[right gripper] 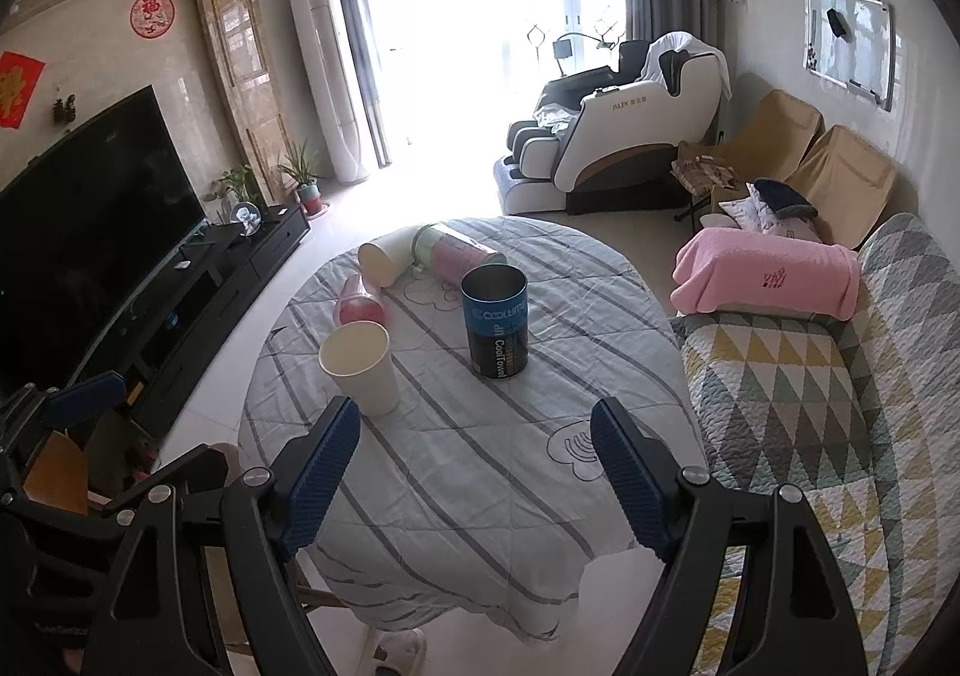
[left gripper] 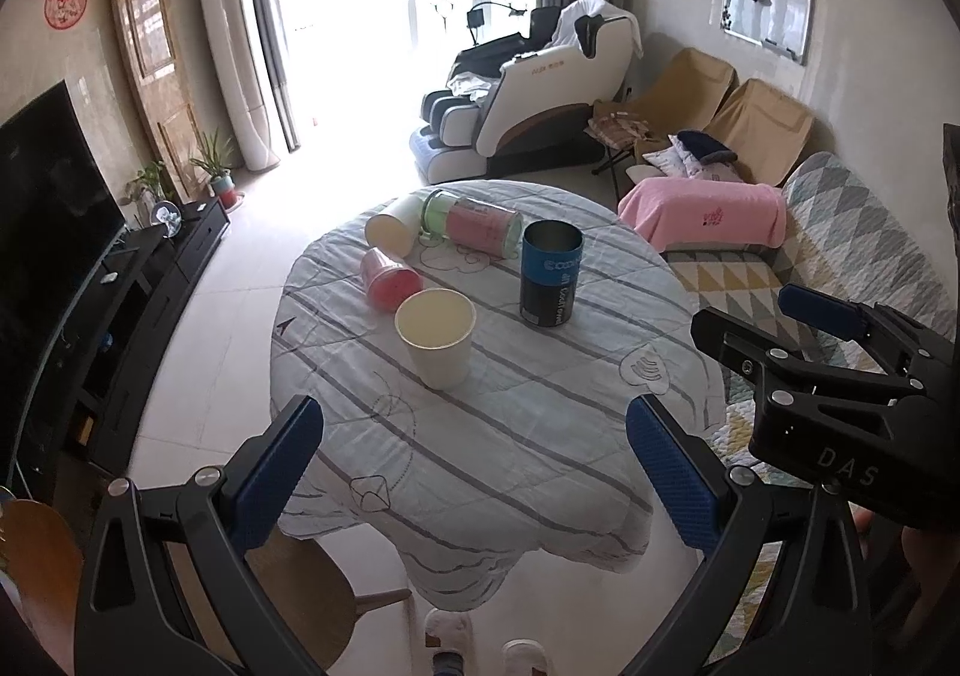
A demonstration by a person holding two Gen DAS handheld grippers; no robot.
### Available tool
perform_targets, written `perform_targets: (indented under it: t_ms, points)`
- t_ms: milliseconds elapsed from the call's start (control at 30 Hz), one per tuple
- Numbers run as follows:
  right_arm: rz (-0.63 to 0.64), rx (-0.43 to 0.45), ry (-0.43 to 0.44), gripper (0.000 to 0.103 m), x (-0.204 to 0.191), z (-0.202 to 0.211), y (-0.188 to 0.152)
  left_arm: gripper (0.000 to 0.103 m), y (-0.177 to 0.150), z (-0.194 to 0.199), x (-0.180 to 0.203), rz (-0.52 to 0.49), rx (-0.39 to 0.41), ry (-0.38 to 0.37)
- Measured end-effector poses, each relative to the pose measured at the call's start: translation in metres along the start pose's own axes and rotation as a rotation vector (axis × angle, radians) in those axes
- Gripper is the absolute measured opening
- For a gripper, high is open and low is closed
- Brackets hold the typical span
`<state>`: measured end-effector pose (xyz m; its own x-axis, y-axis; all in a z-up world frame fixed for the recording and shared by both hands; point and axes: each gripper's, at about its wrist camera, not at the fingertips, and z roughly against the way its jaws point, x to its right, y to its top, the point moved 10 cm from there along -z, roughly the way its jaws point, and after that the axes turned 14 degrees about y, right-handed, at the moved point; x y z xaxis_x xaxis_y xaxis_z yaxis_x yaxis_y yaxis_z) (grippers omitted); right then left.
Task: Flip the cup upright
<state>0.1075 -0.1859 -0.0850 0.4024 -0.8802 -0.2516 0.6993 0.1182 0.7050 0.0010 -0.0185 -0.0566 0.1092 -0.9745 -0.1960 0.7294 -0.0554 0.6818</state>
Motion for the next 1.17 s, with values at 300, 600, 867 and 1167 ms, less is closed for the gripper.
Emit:
perform_targets:
  t_ms: [300, 600, 867, 1167]
  points:
    - [-0.009, -0.015, -0.002, 0.081, 0.002, -0.009, 0.000, 0.102, 0.004, -0.011, -0.002, -0.016, 0.004, 0.002]
    - [-0.031, -0.043, -0.011, 0.081, 0.001, -0.025, -0.004, 0.102, 0.000, -0.022, -0.002, -0.026, -0.004, -0.024]
    - [-0.064, -0.076, -0.026, 0.081, 0.002, -0.044, -0.009, 0.102, 0.001, -0.044, -0.003, -0.042, -0.045, -0.071]
    - [-0.110, -0.108, -0.058, 0.081, 0.006, -0.071, -0.009, 0.102, 0.004, -0.081, -0.010, -0.043, -0.115, -0.115]
